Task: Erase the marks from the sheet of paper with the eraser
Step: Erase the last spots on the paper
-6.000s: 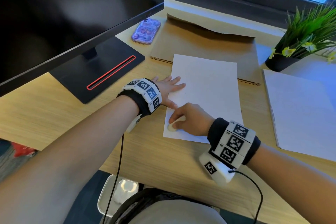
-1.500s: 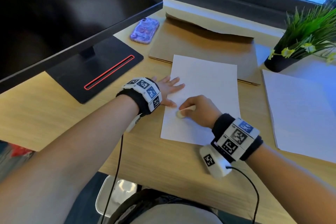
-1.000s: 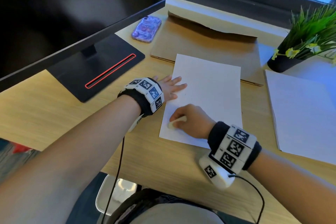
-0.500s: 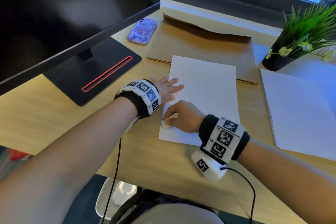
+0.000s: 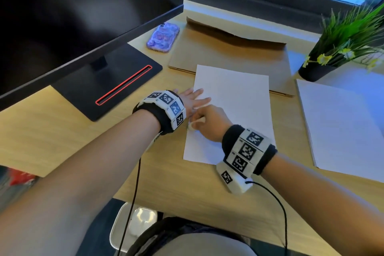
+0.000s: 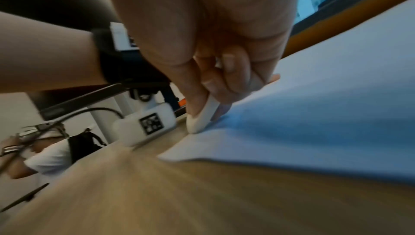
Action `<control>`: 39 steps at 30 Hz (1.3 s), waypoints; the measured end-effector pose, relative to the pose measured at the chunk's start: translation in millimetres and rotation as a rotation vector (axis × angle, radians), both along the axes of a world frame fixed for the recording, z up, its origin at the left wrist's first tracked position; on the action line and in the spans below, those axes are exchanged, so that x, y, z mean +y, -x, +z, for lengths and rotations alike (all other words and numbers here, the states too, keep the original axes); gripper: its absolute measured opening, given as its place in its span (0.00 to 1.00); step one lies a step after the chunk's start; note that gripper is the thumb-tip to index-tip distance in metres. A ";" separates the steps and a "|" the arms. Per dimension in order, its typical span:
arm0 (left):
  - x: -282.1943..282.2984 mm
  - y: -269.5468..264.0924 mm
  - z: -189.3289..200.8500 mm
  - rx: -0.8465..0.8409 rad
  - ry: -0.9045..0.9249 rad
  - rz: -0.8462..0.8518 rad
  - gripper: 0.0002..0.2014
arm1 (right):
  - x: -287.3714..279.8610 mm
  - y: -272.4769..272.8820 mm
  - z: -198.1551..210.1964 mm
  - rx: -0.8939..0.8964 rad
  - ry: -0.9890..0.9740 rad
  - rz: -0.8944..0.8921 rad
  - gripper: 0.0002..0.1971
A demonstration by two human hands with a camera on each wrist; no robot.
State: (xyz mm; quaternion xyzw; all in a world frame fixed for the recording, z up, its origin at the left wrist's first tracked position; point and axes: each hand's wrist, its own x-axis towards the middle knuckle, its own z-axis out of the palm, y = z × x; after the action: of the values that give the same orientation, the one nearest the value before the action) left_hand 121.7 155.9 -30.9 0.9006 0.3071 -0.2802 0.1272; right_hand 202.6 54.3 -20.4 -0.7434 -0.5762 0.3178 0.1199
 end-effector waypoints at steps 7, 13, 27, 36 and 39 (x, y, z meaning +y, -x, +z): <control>-3.6 1.4 -0.4 -0.015 -0.022 0.002 0.27 | -19.3 3.3 -6.0 0.038 0.061 0.155 0.08; -0.5 -0.3 -0.3 -0.007 -0.005 -0.007 0.27 | -12.0 -2.8 -7.7 0.042 0.013 0.014 0.08; -12.6 -3.2 13.1 -0.123 0.019 -0.004 0.33 | -46.3 -91.1 -18.8 0.968 -0.121 -0.889 0.09; -43.9 -3.0 -7.9 -0.061 0.028 -0.051 0.42 | -52.6 -88.8 -29.4 1.024 -0.189 -0.868 0.12; -30.2 0.2 0.7 0.096 0.036 -0.147 0.56 | -53.8 -89.2 -28.1 1.018 -0.182 -0.853 0.12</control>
State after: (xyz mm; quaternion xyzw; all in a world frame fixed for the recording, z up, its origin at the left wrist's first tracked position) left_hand 121.5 125.8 -30.2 0.9038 0.2410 -0.3370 0.1075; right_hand 291.9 0.5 -48.4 -0.6504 -0.1281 0.5037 0.5539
